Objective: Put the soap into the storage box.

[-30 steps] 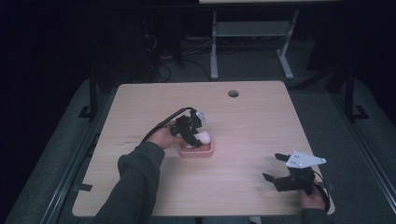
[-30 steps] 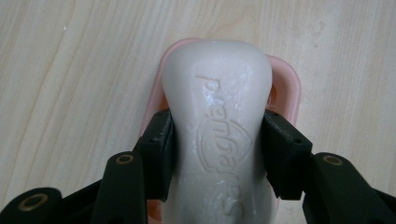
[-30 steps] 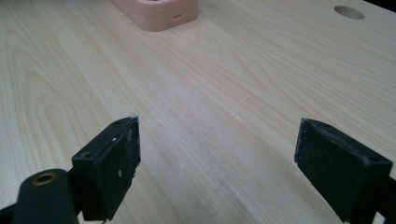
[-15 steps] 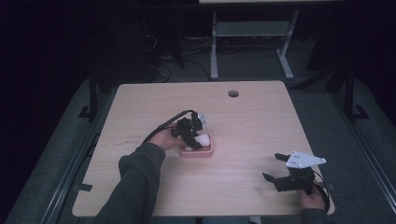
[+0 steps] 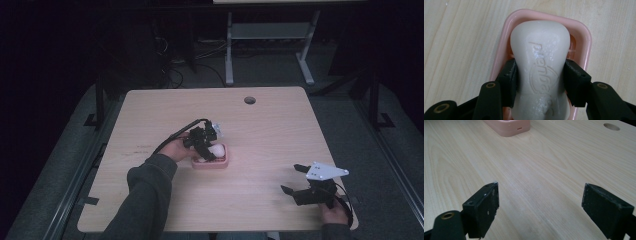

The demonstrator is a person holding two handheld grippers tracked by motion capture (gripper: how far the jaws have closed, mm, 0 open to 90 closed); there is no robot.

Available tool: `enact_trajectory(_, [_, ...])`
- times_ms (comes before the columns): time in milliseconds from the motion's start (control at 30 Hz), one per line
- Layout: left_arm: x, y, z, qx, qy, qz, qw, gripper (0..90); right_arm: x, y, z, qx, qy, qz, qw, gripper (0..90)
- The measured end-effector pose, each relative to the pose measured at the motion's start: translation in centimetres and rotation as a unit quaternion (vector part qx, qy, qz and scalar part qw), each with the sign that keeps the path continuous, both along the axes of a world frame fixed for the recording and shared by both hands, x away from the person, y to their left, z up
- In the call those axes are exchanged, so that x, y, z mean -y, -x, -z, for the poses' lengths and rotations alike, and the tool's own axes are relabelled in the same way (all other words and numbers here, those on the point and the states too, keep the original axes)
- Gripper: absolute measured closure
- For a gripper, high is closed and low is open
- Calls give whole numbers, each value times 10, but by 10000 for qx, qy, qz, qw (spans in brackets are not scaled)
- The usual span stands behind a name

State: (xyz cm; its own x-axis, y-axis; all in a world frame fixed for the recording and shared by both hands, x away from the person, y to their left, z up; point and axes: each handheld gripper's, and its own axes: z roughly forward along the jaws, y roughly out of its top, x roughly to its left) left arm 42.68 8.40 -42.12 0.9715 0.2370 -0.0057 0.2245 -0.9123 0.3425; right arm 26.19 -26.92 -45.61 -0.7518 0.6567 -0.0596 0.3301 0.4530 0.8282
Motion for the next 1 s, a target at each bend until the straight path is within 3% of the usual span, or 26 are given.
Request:
enact_trajectory(367, [-1, 0, 0, 13, -29, -46, 10000, 469, 0, 0, 0, -12, 1, 0, 10000, 136])
enact_trajectory(1000, [-15, 11, -21, 246, 337, -209, 9989, 446, -1, -1, 0, 4, 49, -27, 10000, 136])
